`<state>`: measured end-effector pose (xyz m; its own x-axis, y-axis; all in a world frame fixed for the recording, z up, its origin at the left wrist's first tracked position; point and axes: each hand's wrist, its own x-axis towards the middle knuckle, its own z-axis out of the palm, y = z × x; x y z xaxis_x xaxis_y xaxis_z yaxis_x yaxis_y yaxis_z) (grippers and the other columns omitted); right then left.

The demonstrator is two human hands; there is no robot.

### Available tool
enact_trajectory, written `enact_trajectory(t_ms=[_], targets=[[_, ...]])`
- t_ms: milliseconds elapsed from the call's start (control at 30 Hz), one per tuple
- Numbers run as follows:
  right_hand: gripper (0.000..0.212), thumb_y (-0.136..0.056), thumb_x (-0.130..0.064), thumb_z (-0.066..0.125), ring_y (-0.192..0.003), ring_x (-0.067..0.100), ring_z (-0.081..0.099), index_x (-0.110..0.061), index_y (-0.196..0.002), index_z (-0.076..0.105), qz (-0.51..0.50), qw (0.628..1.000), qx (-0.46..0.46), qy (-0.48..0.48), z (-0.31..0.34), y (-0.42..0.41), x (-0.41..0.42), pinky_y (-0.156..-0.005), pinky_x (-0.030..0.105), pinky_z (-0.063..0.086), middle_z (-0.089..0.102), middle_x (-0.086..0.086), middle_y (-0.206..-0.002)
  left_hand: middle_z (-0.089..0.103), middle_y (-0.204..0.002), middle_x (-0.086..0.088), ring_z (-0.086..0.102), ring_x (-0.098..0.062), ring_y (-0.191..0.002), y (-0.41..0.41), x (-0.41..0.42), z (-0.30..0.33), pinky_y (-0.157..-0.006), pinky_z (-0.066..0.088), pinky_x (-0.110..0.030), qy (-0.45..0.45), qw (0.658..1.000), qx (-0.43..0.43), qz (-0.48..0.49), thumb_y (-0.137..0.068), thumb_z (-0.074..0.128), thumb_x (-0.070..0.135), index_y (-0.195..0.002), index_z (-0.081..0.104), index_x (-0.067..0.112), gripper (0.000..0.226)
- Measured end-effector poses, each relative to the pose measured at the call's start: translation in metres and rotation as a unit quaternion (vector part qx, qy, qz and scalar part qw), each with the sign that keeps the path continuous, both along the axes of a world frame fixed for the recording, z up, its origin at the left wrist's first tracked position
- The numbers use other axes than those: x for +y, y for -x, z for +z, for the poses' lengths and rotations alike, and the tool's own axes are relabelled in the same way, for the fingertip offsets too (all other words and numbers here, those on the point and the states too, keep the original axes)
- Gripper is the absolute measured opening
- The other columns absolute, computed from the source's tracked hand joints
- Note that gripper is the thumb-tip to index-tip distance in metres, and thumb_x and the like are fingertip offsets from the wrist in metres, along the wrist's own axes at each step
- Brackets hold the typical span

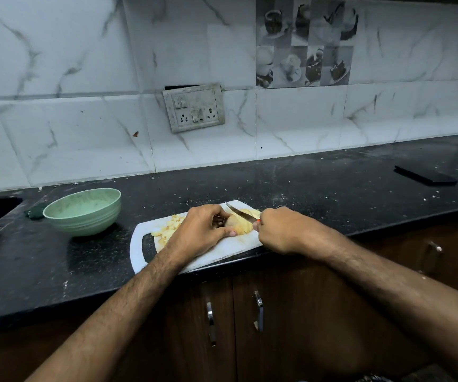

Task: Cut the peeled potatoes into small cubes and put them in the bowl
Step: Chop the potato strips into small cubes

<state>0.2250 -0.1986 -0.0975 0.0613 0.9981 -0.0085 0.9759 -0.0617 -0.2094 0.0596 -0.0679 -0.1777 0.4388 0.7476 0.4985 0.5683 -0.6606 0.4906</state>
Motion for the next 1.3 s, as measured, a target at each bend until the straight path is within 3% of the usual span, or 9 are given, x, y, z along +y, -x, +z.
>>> enact_trajectory(t_ms=[167, 300, 533, 667, 833, 933, 1033, 1167, 1300], targets=[[0.020, -0.098, -0.026, 0.042, -0.095, 0.031, 0.059, -0.012, -0.104, 0.056, -0.013, 1.000, -0.016, -0.002, -0.004, 0.010, 0.007, -0.086, 0.040, 0.050, 0.062, 0.015, -0.117, 0.071, -0.097, 0.006, 0.066, -0.006, -0.092, -0.001, -0.001, 0.002, -0.085, 0.055, -0.028, -0.011, 1.000, -0.003, 0.000, -0.070, 0.092, 0.033, -0.097, 0.074, 0.016, 0.036], [0.027, -0.098, -0.027, 0.042, -0.085, 0.026, 0.052, -0.011, -0.114, 0.056, -0.014, 0.999, -0.031, -0.001, -0.008, 0.014, 0.009, -0.079, 0.037, 0.047, 0.061, 0.013, -0.116, 0.071, -0.096, 0.007, 0.066, -0.005, -0.090, -0.001, -0.002, 0.003, -0.084, 0.054, -0.024, -0.001, 1.000, -0.017, -0.005, -0.069, 0.092, 0.029, -0.094, 0.074, 0.016, 0.034], [0.031, -0.096, -0.021, 0.042, -0.091, 0.025, 0.052, -0.011, -0.123, 0.053, -0.012, 0.998, -0.054, 0.021, -0.008, 0.022, 0.009, -0.077, 0.036, 0.042, 0.059, 0.010, -0.122, 0.069, -0.093, 0.013, 0.065, -0.005, -0.089, 0.000, -0.001, 0.004, -0.083, 0.055, -0.030, -0.003, 1.000, -0.015, -0.020, -0.070, 0.092, 0.029, -0.089, 0.076, 0.019, 0.026], [0.035, -0.094, -0.018, 0.042, -0.110, 0.028, 0.058, -0.012, -0.127, 0.053, -0.010, 0.997, -0.074, 0.025, -0.017, 0.031, 0.013, -0.081, 0.038, 0.042, 0.058, 0.010, -0.126, 0.070, -0.093, 0.009, 0.066, -0.008, -0.089, 0.000, 0.000, 0.002, -0.083, 0.056, -0.035, -0.016, 0.999, -0.012, -0.027, -0.072, 0.091, 0.028, -0.090, 0.076, 0.019, 0.026], [0.037, -0.095, -0.018, 0.039, -0.101, 0.026, 0.054, -0.010, -0.129, 0.052, -0.008, 0.995, -0.052, 0.080, -0.013, 0.033, 0.027, -0.089, 0.041, 0.045, 0.059, 0.010, -0.124, 0.067, -0.094, 0.007, 0.064, -0.011, -0.091, 0.000, -0.001, 0.001, -0.084, 0.055, -0.035, -0.042, 0.999, 0.009, -0.022, -0.077, 0.087, 0.027, -0.096, 0.073, 0.013, 0.028], [0.037, -0.095, -0.017, 0.039, -0.109, 0.028, 0.056, -0.008, -0.128, 0.052, -0.007, 0.996, -0.043, 0.079, -0.014, 0.030, 0.027, -0.093, 0.042, 0.046, 0.059, 0.012, -0.126, 0.066, -0.096, 0.008, 0.063, -0.010, -0.093, -0.001, -0.004, 0.002, -0.084, 0.054, -0.033, -0.048, 0.999, 0.015, -0.019, -0.077, 0.087, 0.028, -0.096, 0.071, 0.014, 0.029], [0.033, -0.094, -0.018, 0.039, -0.107, 0.030, 0.057, -0.008, -0.122, 0.054, 0.002, 0.996, -0.046, 0.080, -0.017, 0.025, 0.026, -0.091, 0.041, 0.047, 0.060, 0.014, -0.123, 0.068, -0.097, 0.007, 0.063, -0.010, -0.094, -0.001, -0.006, 0.002, -0.085, 0.054, -0.032, -0.048, 0.998, 0.023, -0.020, -0.077, 0.087, 0.030, -0.095, 0.071, 0.016, 0.029], [0.012, -0.095, -0.023, 0.040, -0.087, 0.029, 0.054, -0.015, -0.091, 0.047, 0.021, 0.996, -0.044, 0.079, -0.023, 0.014, 0.020, -0.082, 0.037, 0.046, 0.061, 0.014, -0.107, 0.067, -0.098, 0.007, 0.063, -0.010, -0.094, -0.001, -0.007, 0.003, -0.084, 0.054, -0.031, -0.047, 0.998, 0.025, -0.014, -0.077, 0.087, 0.031, -0.095, 0.070, 0.017, 0.028], [0.025, -0.096, -0.023, 0.042, -0.077, 0.029, 0.050, -0.018, -0.071, 0.040, 0.031, 0.993, -0.054, 0.097, -0.024, -0.001, -0.012, -0.075, 0.034, 0.045, 0.057, 0.012, -0.090, 0.068, -0.098, 0.006, 0.062, -0.010, -0.093, -0.001, -0.006, 0.003, -0.085, 0.054, -0.032, -0.043, 0.999, 0.030, -0.014, -0.077, 0.087, 0.034, -0.099, 0.071, 0.015, 0.033]])
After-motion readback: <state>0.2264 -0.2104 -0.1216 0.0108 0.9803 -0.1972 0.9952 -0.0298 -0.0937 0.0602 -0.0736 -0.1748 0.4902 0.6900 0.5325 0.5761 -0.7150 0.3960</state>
